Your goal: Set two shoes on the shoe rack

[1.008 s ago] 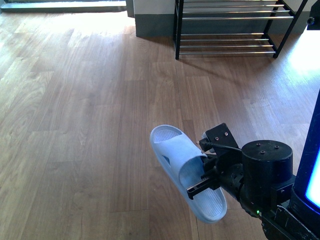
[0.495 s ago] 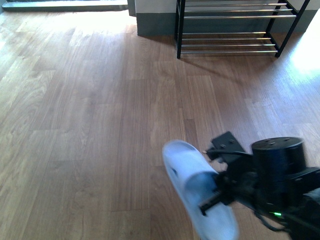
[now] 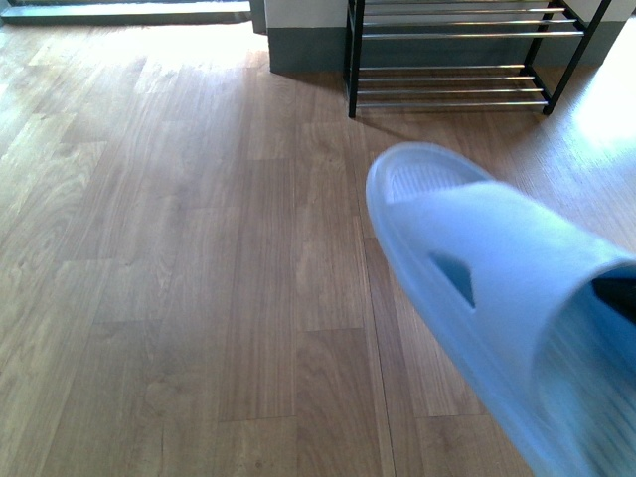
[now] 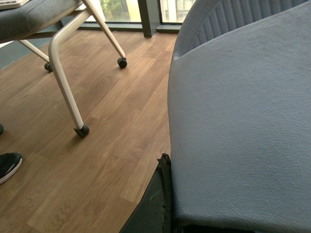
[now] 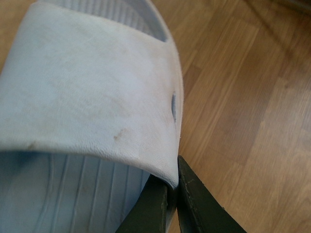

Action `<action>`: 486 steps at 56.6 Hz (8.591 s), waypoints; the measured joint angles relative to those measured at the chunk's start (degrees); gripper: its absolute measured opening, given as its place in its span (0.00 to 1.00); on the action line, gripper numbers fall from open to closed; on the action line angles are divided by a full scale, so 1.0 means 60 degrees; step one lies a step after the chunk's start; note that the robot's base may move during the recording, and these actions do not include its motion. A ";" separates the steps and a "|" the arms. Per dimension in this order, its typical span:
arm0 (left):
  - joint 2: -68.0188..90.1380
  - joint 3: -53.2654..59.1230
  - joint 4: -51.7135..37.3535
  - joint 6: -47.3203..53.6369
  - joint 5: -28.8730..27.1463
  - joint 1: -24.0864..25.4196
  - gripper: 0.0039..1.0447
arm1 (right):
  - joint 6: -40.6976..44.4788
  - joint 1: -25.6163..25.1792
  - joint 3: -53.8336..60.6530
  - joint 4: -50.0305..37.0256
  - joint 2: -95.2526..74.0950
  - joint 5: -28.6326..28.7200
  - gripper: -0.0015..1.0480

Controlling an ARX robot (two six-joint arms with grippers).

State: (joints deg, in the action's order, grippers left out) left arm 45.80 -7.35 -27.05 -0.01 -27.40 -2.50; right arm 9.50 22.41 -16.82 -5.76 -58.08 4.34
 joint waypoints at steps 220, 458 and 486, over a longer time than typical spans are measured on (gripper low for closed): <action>0.0011 0.0004 -0.0011 0.0007 -0.0011 0.0000 0.02 | -0.0073 0.0852 0.0801 0.0477 0.3388 -0.0976 0.02; 0.0011 0.0004 -0.0011 0.0025 -0.0011 -0.0004 0.02 | -0.1479 -0.3464 0.1326 -0.6717 0.0426 -0.0783 0.02; 0.0011 0.0004 -0.0011 0.0029 -0.0011 -0.0004 0.02 | -0.1486 -0.3705 0.2605 -0.5574 0.2856 -0.0718 0.02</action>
State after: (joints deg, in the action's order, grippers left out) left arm 45.87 -7.33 -27.11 0.16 -27.46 -2.52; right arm 0.58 0.19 -1.19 -39.20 -40.95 0.03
